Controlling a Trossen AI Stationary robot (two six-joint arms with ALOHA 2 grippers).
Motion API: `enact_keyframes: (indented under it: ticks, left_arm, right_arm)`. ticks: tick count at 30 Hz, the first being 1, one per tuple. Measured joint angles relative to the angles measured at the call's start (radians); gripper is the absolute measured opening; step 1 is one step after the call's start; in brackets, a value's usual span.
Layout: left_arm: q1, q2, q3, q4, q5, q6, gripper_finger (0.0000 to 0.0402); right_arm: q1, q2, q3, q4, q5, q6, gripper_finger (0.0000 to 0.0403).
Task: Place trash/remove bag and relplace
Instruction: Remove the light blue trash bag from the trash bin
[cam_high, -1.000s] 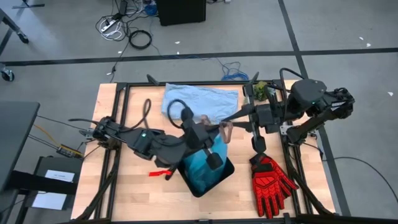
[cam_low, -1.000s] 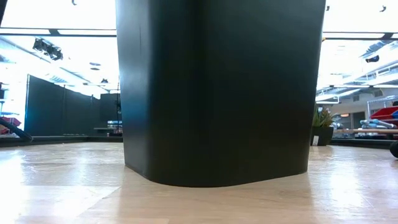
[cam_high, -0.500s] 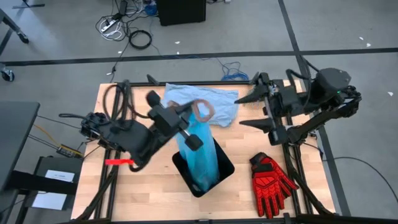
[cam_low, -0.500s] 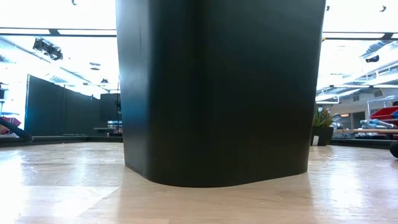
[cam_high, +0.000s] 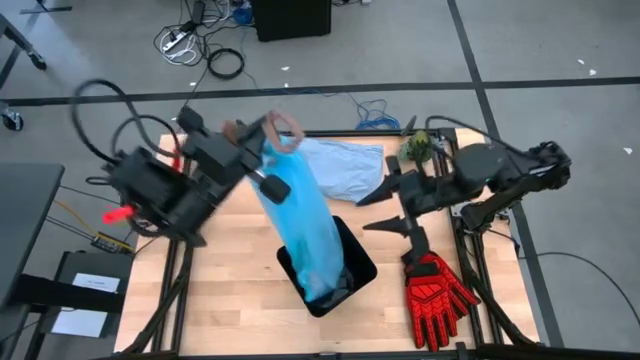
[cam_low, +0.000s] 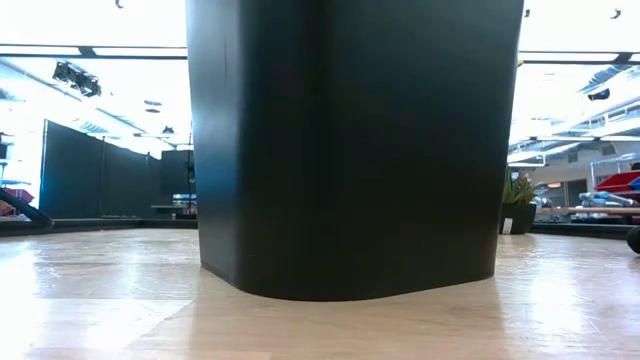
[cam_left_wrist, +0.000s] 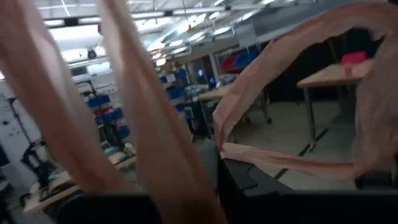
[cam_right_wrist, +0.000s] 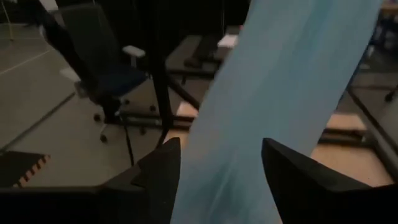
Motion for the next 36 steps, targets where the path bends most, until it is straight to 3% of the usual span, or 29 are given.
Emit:
enact_keyframes:
  ticks: [8, 24, 30, 36]
  left_arm:
    - [0.014, -0.053, 0.0, 0.013, 0.009, 0.039, 0.0]
    - [-0.029, -0.244, 0.0, -0.167, -0.025, 0.0, 0.0]
    - [-0.029, -0.271, 0.0, -0.288, -0.046, -0.053, 0.0]
    - [-0.025, -0.288, 0.0, -0.295, -0.046, -0.013, 0.0]
  right_arm:
    - [0.0, 0.002, -0.048, 0.052, 0.003, 0.044, 0.0198]
    - [0.03, -0.012, -0.048, 0.077, 0.072, 0.072, 0.0162]
    - [0.028, -0.012, -0.048, 0.095, 0.07, 0.072, 0.0161]
    - [0.01, -0.012, -0.048, 0.105, 0.053, 0.071, 0.016]
